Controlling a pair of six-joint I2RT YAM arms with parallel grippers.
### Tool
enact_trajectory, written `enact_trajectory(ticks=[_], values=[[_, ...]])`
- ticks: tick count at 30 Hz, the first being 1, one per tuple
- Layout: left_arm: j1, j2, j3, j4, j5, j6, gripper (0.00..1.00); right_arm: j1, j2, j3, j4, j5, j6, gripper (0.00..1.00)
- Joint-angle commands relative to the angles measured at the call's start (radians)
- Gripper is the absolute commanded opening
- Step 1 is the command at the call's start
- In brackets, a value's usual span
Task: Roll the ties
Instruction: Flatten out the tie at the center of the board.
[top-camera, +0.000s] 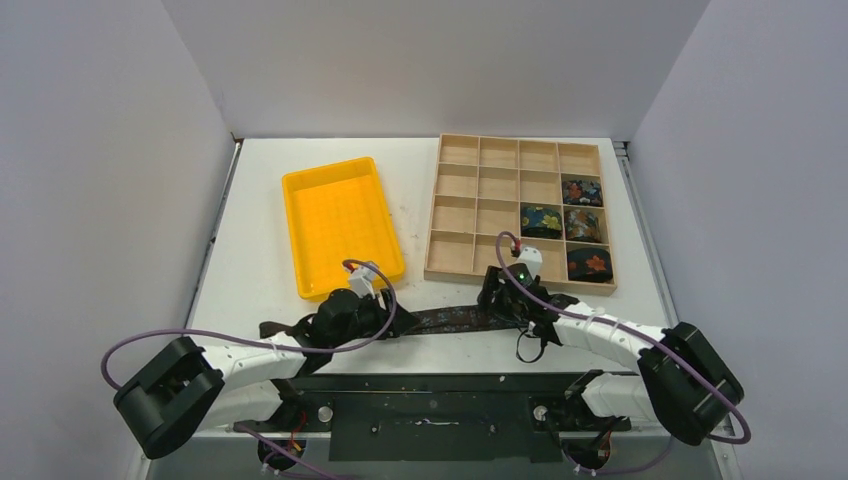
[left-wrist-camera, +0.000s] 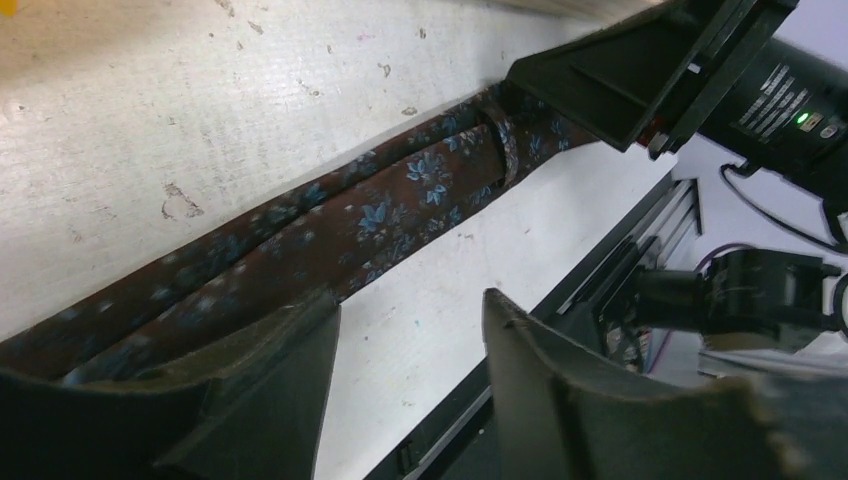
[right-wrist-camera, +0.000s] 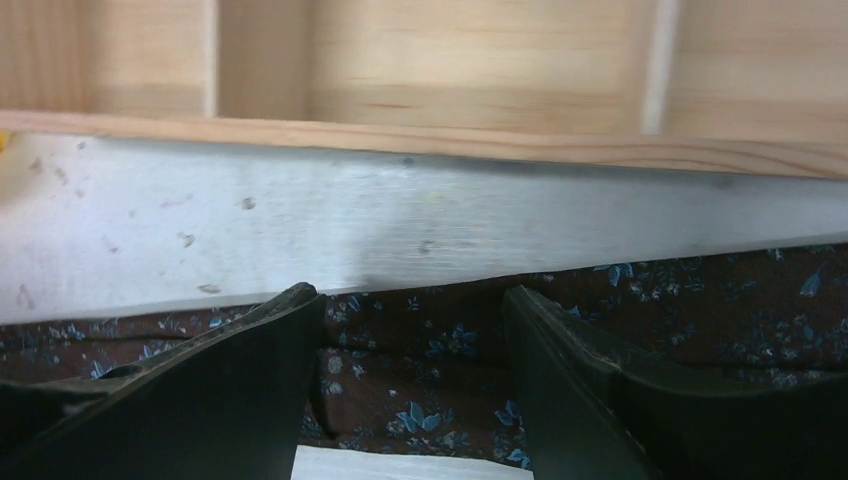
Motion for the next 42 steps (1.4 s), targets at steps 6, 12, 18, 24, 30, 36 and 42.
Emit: enact_trajectory(ticks=[6,12,18,24,30,36,42], values=[[-0.053,0.092,0.169,-0.110,-0.088,0.103,0.85,0.052,-0.080,0.111,-0.129,0.130,-0.028,0.73],[-0.139,0.209,0.329,-0.292,-0.269,0.165,0.80,-0.005,-0.185,0.105,-0.280,0.223,-0.009,0.71],[-0.160,0.355,0.468,-0.418,-0.311,0.184,0.68,-0.025,-0.274,0.041,-0.303,0.226,0.054,0.68],[-0.213,0.394,0.537,-0.539,-0.364,0.190,0.67,-0.028,-0.338,0.024,-0.313,0.230,0.064,0.67],[-0.261,0.345,0.546,-0.614,-0.453,0.142,0.72,-0.029,-0.353,0.014,-0.296,0.225,0.056,0.68],[-0.331,0.319,0.559,-0.679,-0.589,0.095,0.76,-0.029,-0.325,0.014,-0.286,0.240,0.058,0.69],[-0.338,0.354,0.591,-0.735,-0.634,0.070,0.73,-0.029,-0.318,0.013,-0.282,0.246,0.057,0.68]])
